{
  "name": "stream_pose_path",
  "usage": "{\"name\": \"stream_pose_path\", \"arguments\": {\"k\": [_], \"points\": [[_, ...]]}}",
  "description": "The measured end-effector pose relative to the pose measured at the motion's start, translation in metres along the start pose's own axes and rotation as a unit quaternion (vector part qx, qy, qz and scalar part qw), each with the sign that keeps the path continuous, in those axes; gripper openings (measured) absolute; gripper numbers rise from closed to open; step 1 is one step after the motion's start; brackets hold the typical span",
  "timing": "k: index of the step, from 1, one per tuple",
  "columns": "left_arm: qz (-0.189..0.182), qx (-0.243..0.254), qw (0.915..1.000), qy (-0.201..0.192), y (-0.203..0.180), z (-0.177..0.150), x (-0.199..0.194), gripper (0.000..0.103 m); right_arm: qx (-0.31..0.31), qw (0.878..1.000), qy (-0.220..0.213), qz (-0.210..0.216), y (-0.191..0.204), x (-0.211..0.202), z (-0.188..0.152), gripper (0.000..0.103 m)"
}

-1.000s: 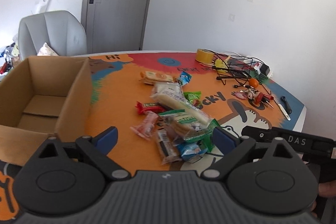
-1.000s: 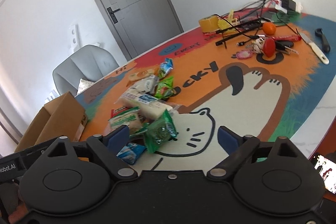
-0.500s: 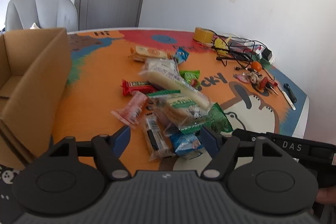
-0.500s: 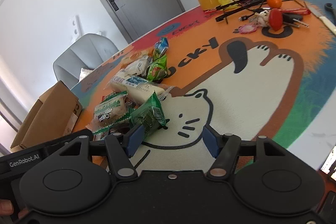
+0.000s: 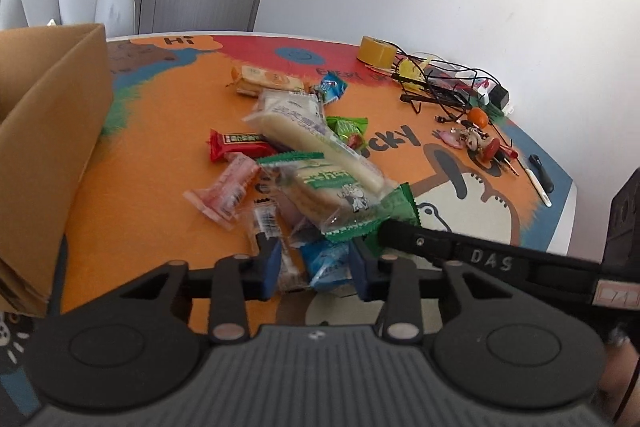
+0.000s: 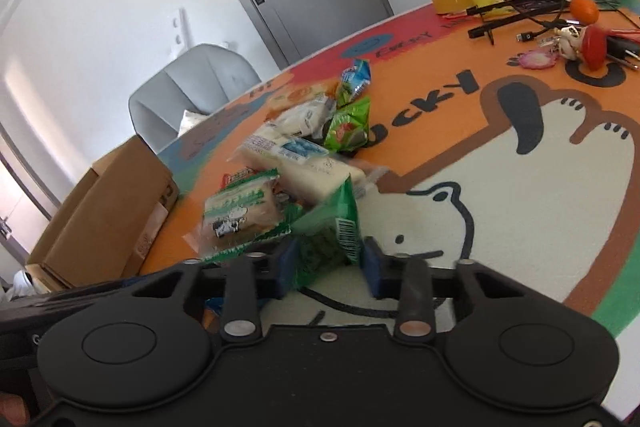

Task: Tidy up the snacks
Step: 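Grasp the blue chip bag with the left tool while the right tool grasps a green packet, then carry the blue bag and green packet over the cardboard box with both tools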

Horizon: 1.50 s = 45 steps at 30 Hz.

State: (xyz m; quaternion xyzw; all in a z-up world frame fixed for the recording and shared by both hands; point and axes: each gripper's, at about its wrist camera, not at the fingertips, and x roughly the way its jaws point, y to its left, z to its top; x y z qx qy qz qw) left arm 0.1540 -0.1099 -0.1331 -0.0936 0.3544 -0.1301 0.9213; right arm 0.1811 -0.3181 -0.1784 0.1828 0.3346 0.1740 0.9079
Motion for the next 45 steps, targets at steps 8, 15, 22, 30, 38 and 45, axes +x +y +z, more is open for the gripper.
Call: {"name": "stream_pose_path", "arguments": {"k": [8,15,22,30,38,45], "points": [[-0.01,0.012,0.9999,0.005,-0.016,0.0,0.009,0.036,0.026,1.0,-0.004,-0.005,-0.017,-0.019,-0.003,0.028],[-0.019,0.016,0.9996,0.015,-0.029,-0.009,0.026,0.037,0.023,0.999,-0.009,-0.029,-0.024,-0.035,-0.006,0.028],[-0.016,0.035,0.9991,0.02,-0.034,-0.013,0.026,0.038,0.02,0.999,-0.004,-0.037,-0.024,-0.034,-0.007,0.03],[-0.021,0.035,0.999,0.019,-0.031,-0.018,0.021,0.04,0.009,0.999,-0.011,-0.035,-0.022,-0.027,-0.006,0.035],[-0.014,0.065,0.9976,0.017,-0.042,-0.023,0.019,0.042,0.011,0.999,-0.005,-0.035,-0.024,-0.03,-0.007,0.023],[-0.014,0.082,0.9964,0.013,-0.045,-0.029,0.017,0.049,0.008,0.999,-0.007,-0.041,-0.022,-0.031,-0.009,0.023]]}}
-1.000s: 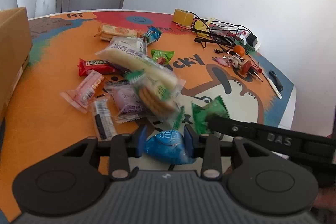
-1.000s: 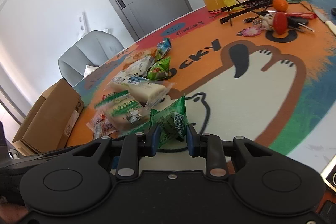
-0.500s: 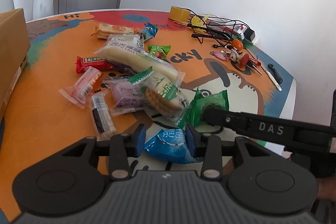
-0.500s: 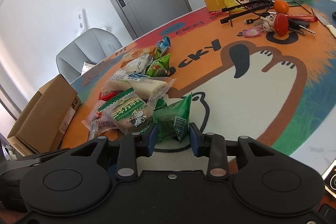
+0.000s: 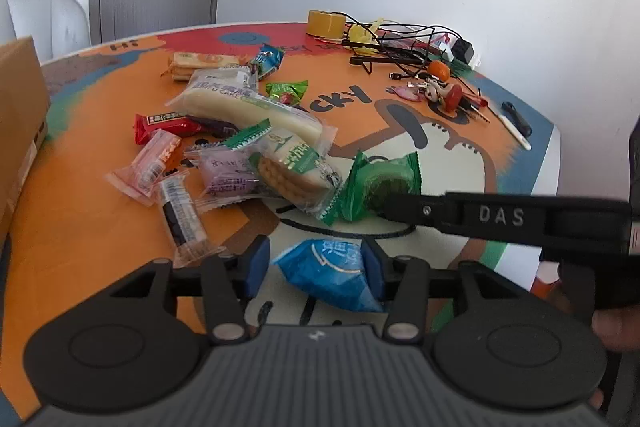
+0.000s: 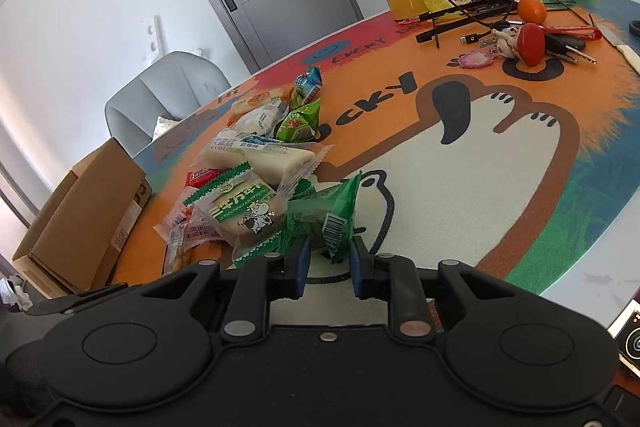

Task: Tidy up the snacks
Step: 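Carry the blue bag and green packet over the cardboard box with both tools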

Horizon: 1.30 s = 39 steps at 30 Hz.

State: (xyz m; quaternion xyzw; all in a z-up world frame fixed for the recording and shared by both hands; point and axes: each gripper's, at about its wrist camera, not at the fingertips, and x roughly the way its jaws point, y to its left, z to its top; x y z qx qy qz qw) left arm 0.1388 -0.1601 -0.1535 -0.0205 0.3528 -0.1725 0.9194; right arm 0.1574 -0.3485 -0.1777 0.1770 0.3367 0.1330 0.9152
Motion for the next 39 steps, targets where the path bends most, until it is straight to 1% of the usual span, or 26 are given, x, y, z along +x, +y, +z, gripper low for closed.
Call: {"name": "stream_pose_path", "arguments": {"k": [1,3,4,5,7,8,10,12,23,32,39], "points": [[0.002,0.003,1.0,-0.001,-0.001,-0.001,0.0,0.049,-0.002,1.0,0.0,0.0,0.0,0.0,0.0,0.023],[0.007,0.007,0.9999,-0.001,-0.003,-0.001,0.0,0.046,-0.002,1.0,0.001,0.003,0.0,-0.001,-0.001,0.019],[0.012,0.005,0.9999,-0.002,-0.002,-0.001,0.0,0.038,-0.001,1.0,0.002,0.004,0.0,-0.001,-0.001,0.013],[0.014,0.001,0.9999,-0.002,0.0,0.0,0.0,0.035,0.0,1.0,0.003,0.008,-0.001,-0.001,-0.001,0.012],[0.008,-0.015,0.9999,-0.003,0.005,0.0,-0.002,0.034,0.0,1.0,0.0,0.01,0.0,-0.003,-0.001,0.012],[0.012,-0.017,0.9998,-0.004,0.006,0.001,-0.003,0.033,-0.002,1.0,-0.002,0.011,0.001,-0.004,-0.001,0.011],[0.018,-0.018,0.9996,-0.01,0.009,0.001,-0.006,0.033,-0.006,1.0,-0.005,0.012,0.003,-0.005,0.0,0.011],[0.013,-0.026,0.9995,-0.015,0.012,0.003,-0.012,0.033,-0.006,1.0,-0.008,0.016,0.005,-0.007,0.001,0.01],[0.031,-0.038,0.9966,-0.067,0.031,0.025,-0.051,0.033,-0.025,0.998,-0.037,0.045,0.027,-0.026,0.01,0.006],[0.053,-0.052,0.9918,-0.104,0.053,0.032,-0.085,0.033,-0.041,0.996,-0.052,0.06,0.054,-0.031,0.012,0.005],[0.071,-0.059,0.9865,-0.135,0.069,0.04,-0.115,0.033,-0.056,0.993,-0.065,0.078,0.077,-0.034,0.022,0.005]]}}
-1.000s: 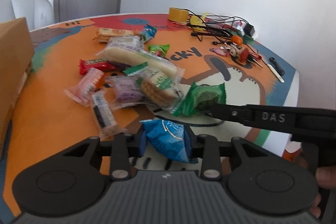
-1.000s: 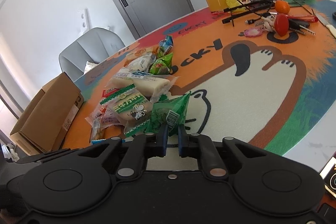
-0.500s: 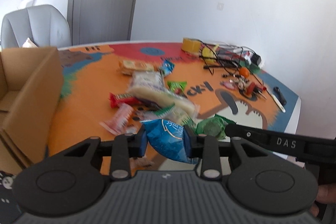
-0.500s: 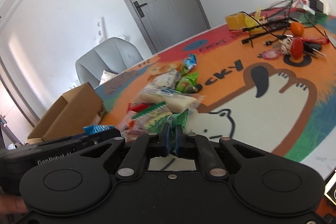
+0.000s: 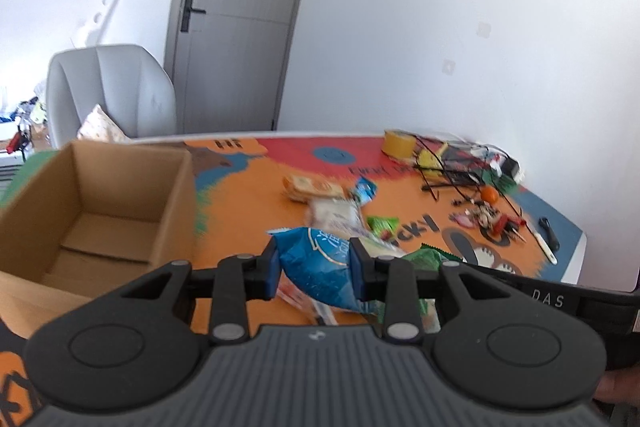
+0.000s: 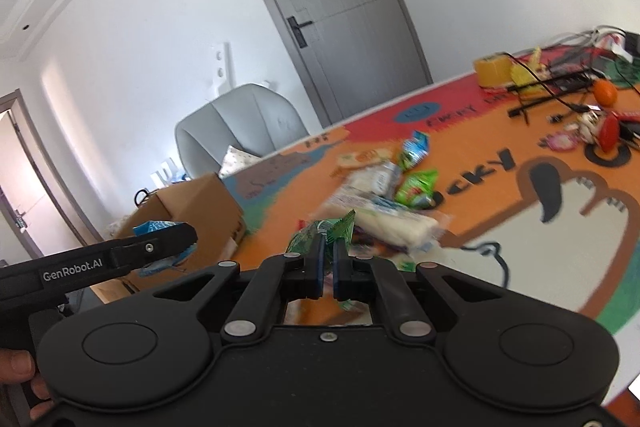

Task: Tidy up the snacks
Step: 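Carry the blue bag and green packet over the cardboard box with both tools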

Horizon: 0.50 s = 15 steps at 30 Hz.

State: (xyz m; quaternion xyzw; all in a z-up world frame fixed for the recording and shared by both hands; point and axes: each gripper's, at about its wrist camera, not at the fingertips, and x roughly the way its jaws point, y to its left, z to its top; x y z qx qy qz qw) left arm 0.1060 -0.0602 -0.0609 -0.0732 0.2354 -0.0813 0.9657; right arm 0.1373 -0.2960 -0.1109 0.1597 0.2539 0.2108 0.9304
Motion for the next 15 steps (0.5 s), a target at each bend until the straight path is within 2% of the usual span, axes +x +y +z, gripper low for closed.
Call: {"name": "stream_pose_path", "arguments": {"k": [15], "points": [[0.058,-0.032,0.9971,-0.036,0.062,0.012,-0.037,0.033,-0.043,0.997,-0.004,0.067,0.073,0.027,0.022,0.005]]}}
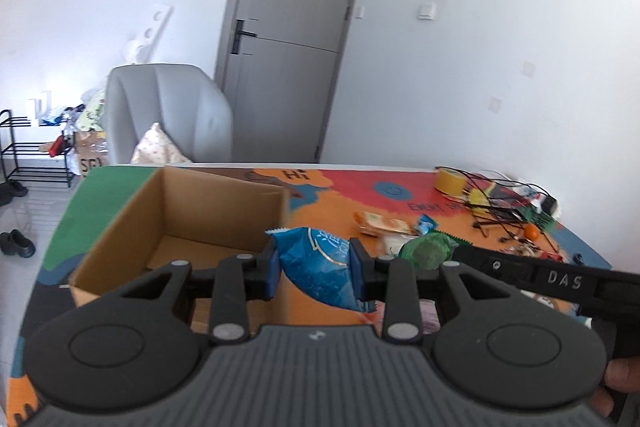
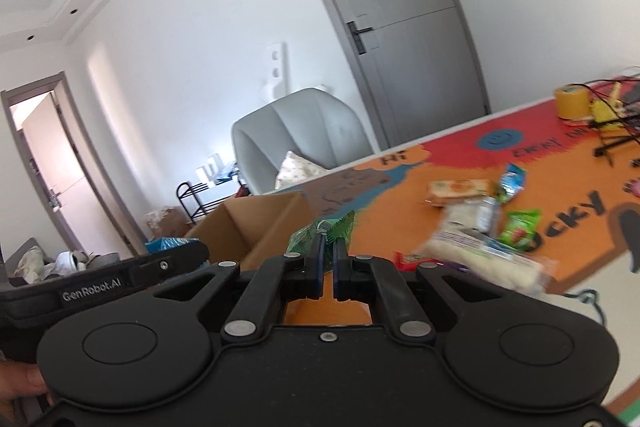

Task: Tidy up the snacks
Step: 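Carry the blue bag and green packet over the cardboard box with both tools, then open the left tool over the box while the right tool releases the green packet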

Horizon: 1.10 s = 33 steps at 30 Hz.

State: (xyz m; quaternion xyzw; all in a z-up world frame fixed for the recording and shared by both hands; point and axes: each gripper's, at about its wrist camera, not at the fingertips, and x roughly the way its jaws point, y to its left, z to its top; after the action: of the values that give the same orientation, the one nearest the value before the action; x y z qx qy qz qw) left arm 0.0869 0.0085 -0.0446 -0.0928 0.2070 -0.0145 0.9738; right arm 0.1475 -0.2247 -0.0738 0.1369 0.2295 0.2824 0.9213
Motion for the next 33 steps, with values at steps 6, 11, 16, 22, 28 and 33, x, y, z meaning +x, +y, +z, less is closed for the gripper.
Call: {"name": "stream_pose_path", "arguments": {"k": [6,11,16,22,28,33], "points": [[0.02,-0.019,0.9996,0.001,0.03,0.004,0.002,0.033,-0.016,1.0,0.008,0.023,0.029,0.021,0.005,0.005],[0.028,-0.035,0.9989,0.014,0.052,0.007,0.011,0.033,-0.029,0.999,0.018,0.036,0.05,0.038,0.007,0.005],[0.031,-0.038,0.9985,0.025,0.064,0.009,0.021,0.033,-0.035,0.998,0.018,0.046,0.066,0.05,0.011,0.005],[0.04,-0.043,0.9978,0.032,0.07,0.012,0.028,0.033,-0.037,0.997,0.022,0.057,0.076,0.068,0.015,0.005],[0.072,-0.053,0.9952,0.039,0.076,0.012,0.028,0.058,-0.038,0.997,0.029,0.068,0.084,0.083,0.015,0.005],[0.082,-0.07,0.9938,0.029,0.08,0.011,0.013,0.077,-0.035,0.995,0.035,0.086,0.087,0.089,0.015,0.013]]}}
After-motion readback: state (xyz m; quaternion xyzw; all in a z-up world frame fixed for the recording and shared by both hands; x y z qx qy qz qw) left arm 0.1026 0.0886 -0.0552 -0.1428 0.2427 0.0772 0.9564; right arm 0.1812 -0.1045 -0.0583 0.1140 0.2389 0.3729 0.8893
